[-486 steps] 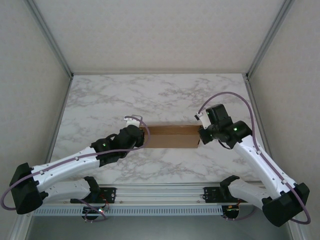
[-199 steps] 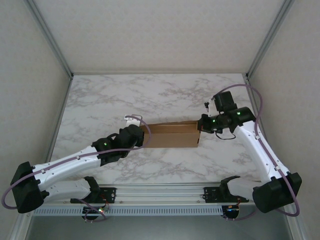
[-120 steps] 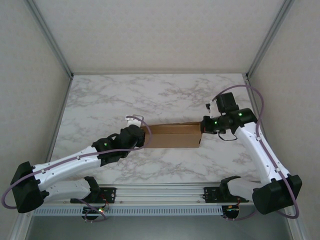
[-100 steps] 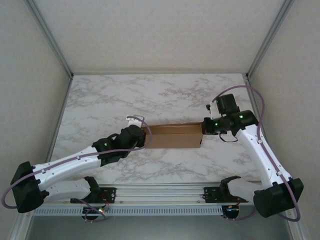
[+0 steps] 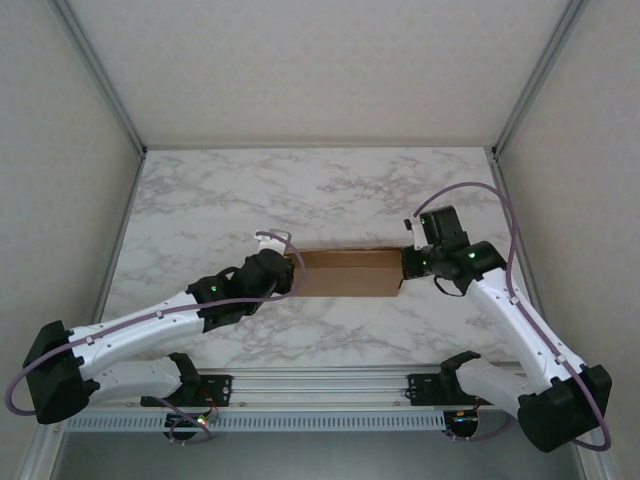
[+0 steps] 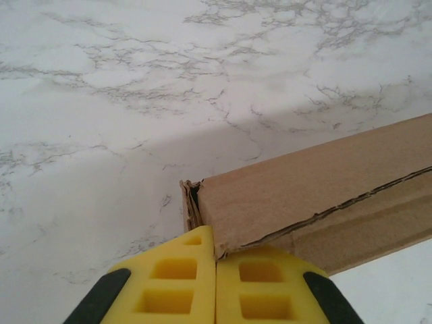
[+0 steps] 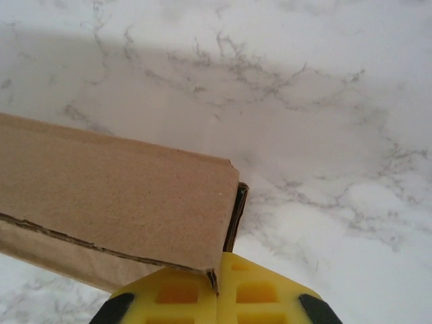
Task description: Fold the paper box
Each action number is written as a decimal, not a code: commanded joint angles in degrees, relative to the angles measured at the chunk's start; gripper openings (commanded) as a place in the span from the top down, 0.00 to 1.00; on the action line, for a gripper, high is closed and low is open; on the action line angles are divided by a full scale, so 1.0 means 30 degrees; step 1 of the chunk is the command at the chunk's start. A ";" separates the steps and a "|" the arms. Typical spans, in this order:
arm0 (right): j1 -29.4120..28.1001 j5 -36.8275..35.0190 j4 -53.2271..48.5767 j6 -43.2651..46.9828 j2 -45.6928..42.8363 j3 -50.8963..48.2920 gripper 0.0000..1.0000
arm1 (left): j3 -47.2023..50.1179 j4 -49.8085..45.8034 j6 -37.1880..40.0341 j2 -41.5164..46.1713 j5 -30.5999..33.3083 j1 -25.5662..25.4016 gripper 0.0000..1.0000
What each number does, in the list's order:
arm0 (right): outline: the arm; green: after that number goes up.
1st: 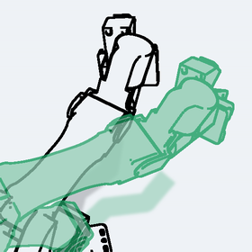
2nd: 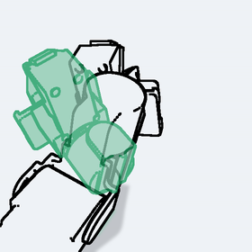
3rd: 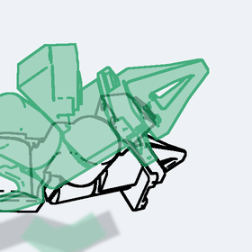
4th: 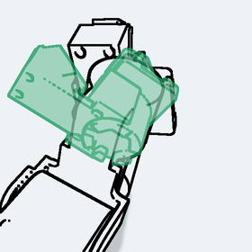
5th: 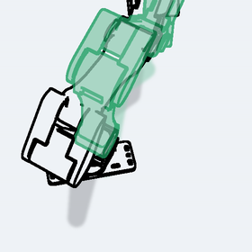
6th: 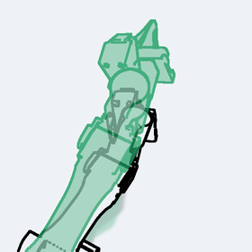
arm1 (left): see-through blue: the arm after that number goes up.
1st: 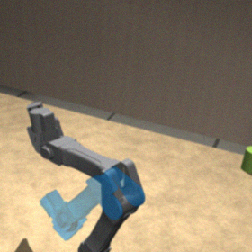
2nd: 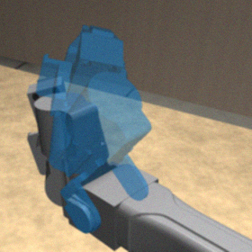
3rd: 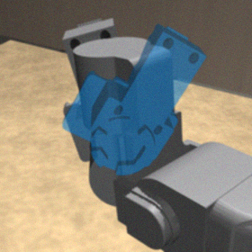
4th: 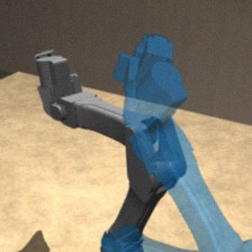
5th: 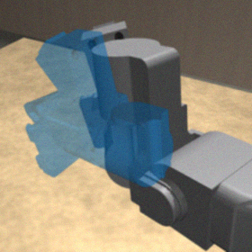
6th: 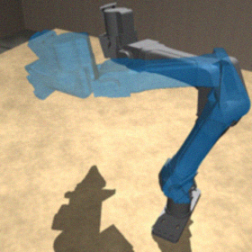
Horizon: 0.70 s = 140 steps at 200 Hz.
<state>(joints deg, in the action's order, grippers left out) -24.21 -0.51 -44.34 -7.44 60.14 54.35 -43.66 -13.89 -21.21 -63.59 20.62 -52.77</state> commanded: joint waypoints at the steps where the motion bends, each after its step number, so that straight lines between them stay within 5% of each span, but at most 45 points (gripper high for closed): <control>1: -0.0501 -0.1127 0.0629 -0.1070 -0.0273 -0.1883 0.95 | 0.1009 -0.1432 -0.0215 -0.0483 -0.0376 0.0075 0.94; 19: -0.0707 -0.1621 0.1097 -0.1342 -0.0718 -0.2499 0.90 | 0.1249 -0.1284 -0.0252 -0.0543 -0.0457 0.0076 0.94; 83: -0.0718 0.0931 0.2152 -0.0205 -0.4327 -0.1963 0.45 | 0.1224 -0.1727 -0.0310 -0.0379 0.0084 0.0072 0.94; 140: -0.0600 0.3352 0.3110 -0.0521 -0.5694 -0.1445 0.32 | 0.1186 -0.1897 -0.0448 -0.0457 0.0332 0.0089 0.94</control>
<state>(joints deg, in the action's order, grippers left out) -25.91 6.35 -38.20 -7.73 45.84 48.21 -42.09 -11.60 -21.43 -63.59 22.15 -52.77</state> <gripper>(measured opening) 0.656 0.059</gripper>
